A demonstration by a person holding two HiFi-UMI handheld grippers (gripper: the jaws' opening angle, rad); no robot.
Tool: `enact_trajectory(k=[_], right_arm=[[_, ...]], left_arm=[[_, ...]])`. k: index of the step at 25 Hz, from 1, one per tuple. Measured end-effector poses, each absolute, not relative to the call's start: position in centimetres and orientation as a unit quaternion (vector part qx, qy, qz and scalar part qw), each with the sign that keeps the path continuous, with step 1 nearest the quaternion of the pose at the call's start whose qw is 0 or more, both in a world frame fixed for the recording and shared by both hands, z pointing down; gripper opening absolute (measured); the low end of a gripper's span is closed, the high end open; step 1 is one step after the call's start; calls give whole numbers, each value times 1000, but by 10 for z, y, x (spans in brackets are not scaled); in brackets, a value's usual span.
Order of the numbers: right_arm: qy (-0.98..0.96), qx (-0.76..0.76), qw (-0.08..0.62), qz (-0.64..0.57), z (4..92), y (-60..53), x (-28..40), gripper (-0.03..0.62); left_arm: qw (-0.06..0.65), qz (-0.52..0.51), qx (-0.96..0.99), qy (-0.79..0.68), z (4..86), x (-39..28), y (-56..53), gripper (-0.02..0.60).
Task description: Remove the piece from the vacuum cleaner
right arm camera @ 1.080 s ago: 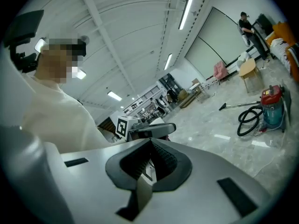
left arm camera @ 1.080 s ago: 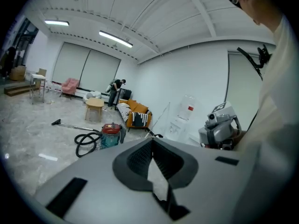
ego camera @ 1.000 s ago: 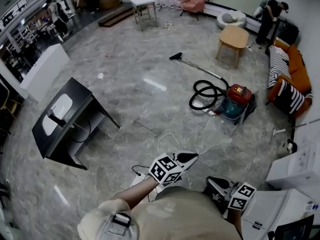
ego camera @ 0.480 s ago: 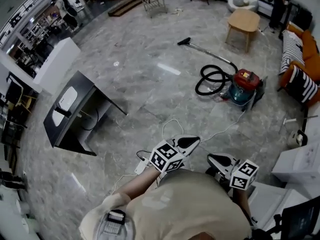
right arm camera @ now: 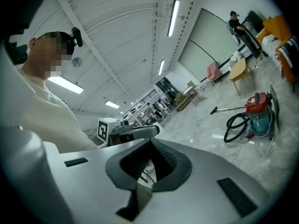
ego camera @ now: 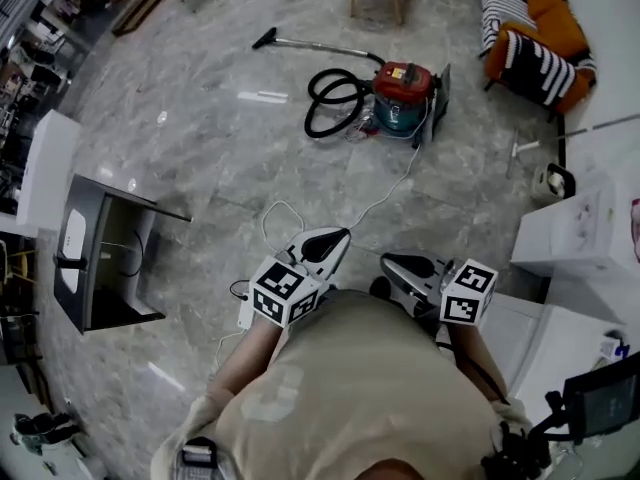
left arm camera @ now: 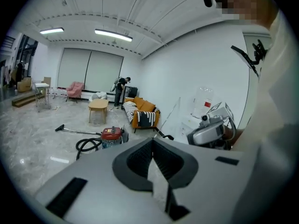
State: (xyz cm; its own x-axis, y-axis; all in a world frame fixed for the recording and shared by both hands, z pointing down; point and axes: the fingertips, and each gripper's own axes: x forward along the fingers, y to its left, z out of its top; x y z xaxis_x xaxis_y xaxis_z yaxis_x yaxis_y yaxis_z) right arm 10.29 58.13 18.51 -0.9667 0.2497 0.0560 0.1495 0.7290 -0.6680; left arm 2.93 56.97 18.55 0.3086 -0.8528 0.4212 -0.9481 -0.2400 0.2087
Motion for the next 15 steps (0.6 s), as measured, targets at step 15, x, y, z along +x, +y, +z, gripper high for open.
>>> enact_trajectory(k=[15], right_arm=[[-938, -41, 72, 336, 188, 529, 79, 2]], left_arm=[[211, 99, 804, -547, 193, -1, 516, 3]])
